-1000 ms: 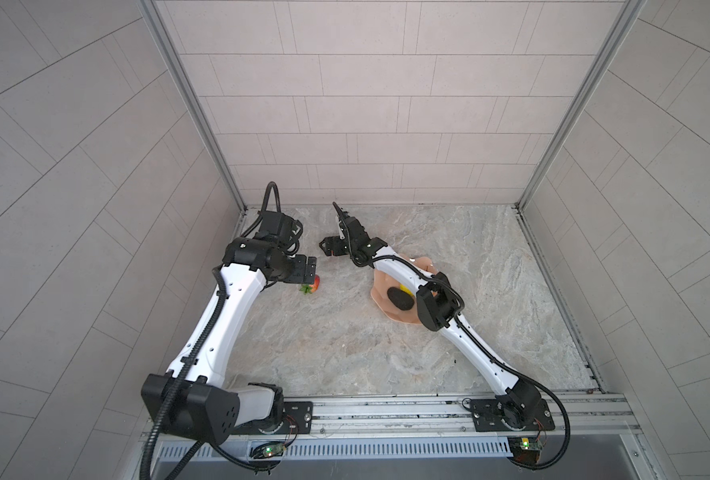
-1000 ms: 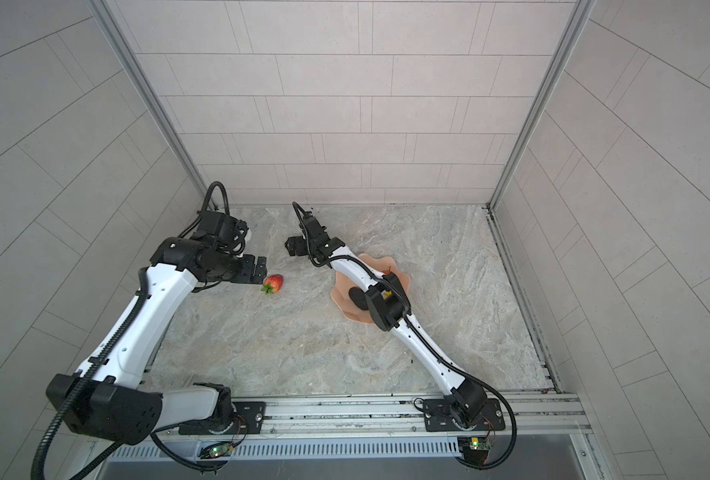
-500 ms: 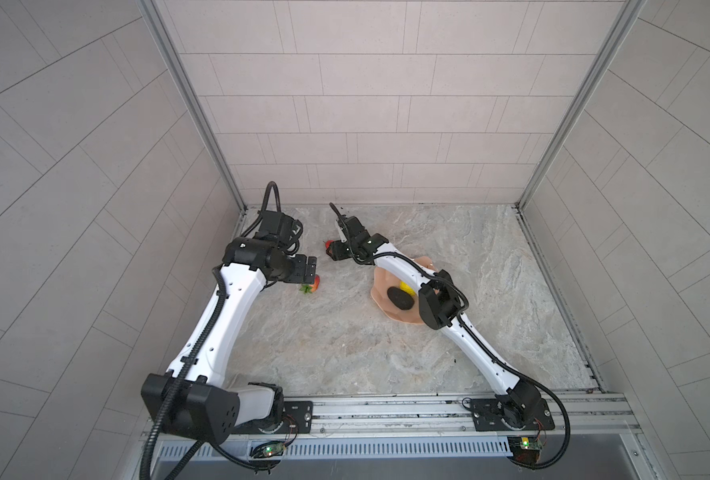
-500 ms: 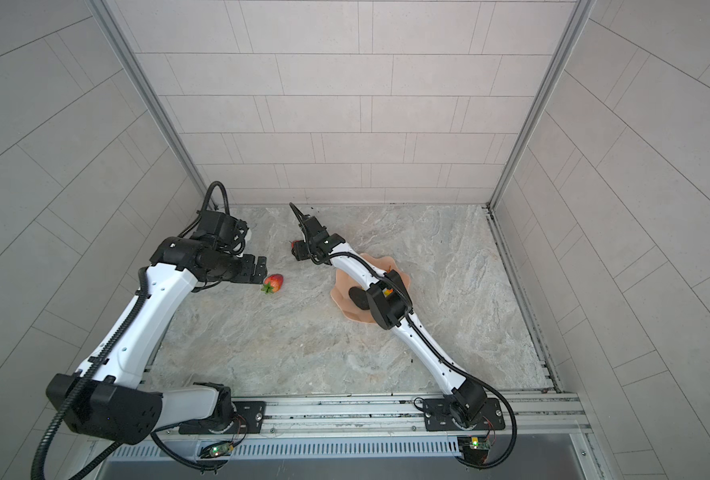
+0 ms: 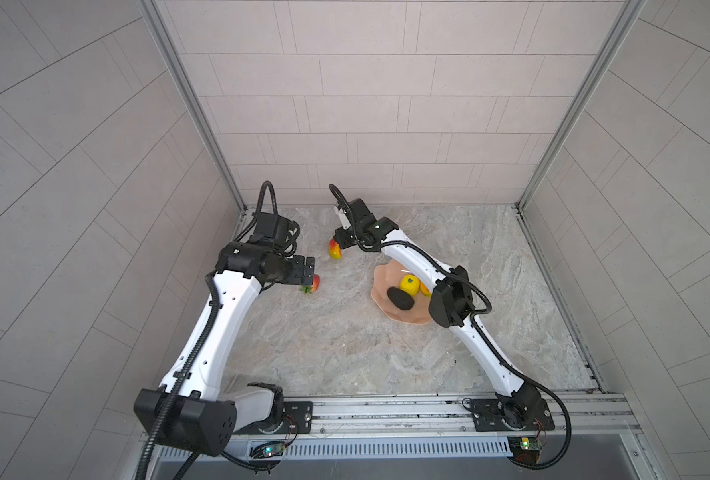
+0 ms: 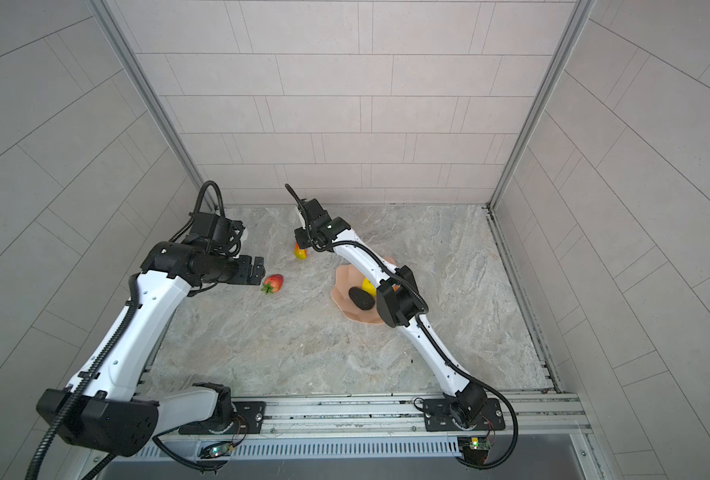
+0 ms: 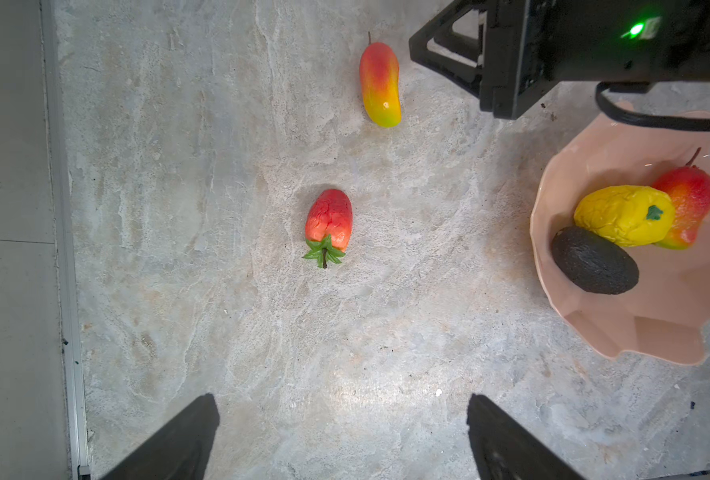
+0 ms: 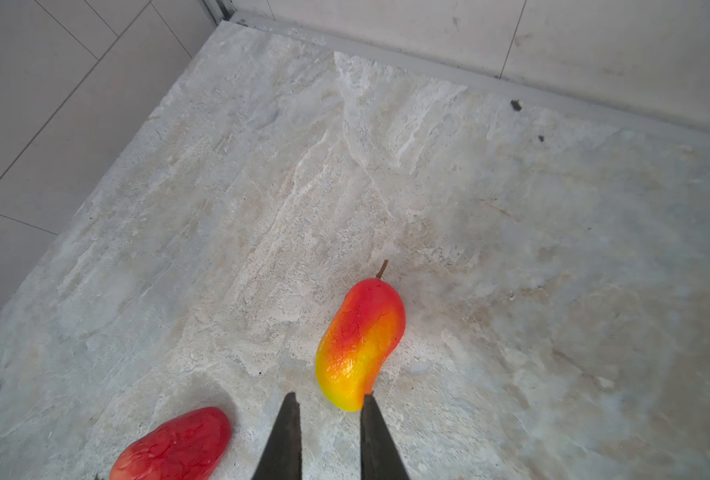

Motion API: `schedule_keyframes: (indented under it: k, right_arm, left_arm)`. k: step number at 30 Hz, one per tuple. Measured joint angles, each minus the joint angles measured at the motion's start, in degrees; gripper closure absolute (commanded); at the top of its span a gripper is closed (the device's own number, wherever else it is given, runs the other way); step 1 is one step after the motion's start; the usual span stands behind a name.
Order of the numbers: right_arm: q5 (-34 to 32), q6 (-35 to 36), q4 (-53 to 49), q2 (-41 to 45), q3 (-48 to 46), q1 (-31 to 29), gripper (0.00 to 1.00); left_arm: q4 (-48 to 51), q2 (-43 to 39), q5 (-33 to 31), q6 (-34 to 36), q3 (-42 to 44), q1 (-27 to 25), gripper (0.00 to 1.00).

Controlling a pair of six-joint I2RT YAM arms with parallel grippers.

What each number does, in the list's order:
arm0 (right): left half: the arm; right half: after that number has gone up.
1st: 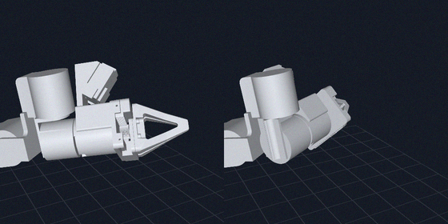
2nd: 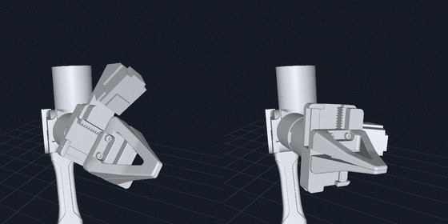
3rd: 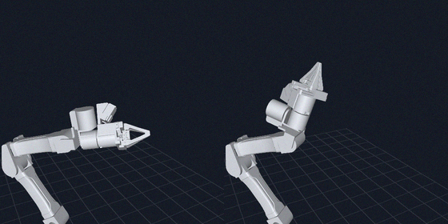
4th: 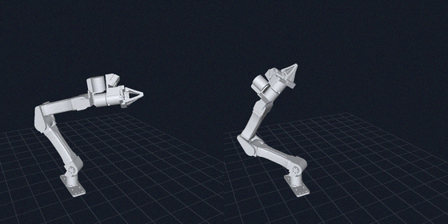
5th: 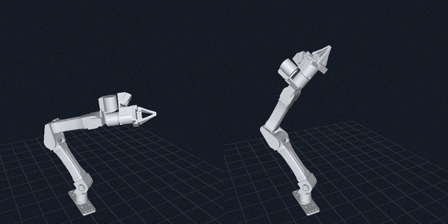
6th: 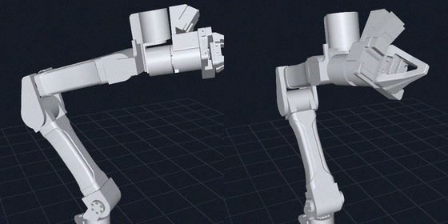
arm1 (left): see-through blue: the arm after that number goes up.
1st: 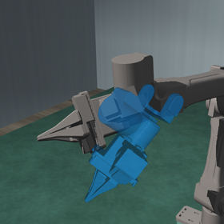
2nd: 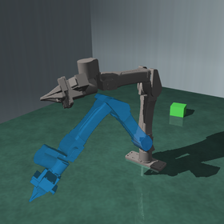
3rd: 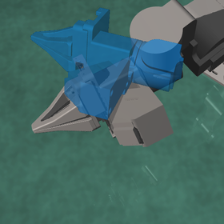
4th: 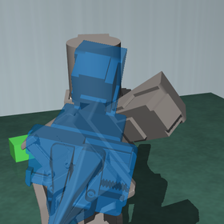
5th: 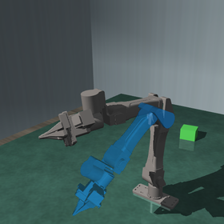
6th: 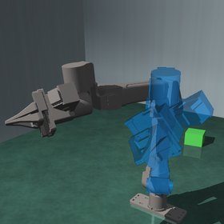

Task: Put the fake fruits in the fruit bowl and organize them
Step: 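Lift the mango and lower it into the pink bowl, then open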

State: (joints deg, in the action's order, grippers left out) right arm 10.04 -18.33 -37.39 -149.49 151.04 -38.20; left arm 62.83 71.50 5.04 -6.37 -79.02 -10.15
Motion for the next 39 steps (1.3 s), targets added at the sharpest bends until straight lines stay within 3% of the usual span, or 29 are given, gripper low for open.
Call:
schedule_keyframes:
  k: [6, 14, 24, 32, 39]
  right_arm:
    - [-1.03, -1.29, 0.02, 0.35, 0.0, -0.07, 0.61]
    - [-7.02, -7.17, 7.5, -3.08, 0.0, -1.75, 0.5]
    - [-11.5, -13.35, 10.43, -10.01, 0.02, -3.45, 0.51]
    - [-14.23, -16.81, 12.44, -13.07, 1.97, -3.43, 0.57]
    - [-15.04, -18.43, 12.72, -13.16, 2.05, -3.41, 0.8]
  left_arm:
    - [0.02, -0.17, 0.33, -0.02, 0.17, 0.0, 0.0]
    - [0.02, -0.26, 0.26, 0.0, 0.22, 0.0, 0.0]
    - [-0.44, -0.26, 0.31, 0.0, 0.39, 0.0, 0.0]
    - [-0.42, -0.26, 0.28, 0.0, 0.42, 0.0, 0.0]
    - [-0.42, -0.26, 0.31, 0.0, 0.42, 0.0, 0.0]
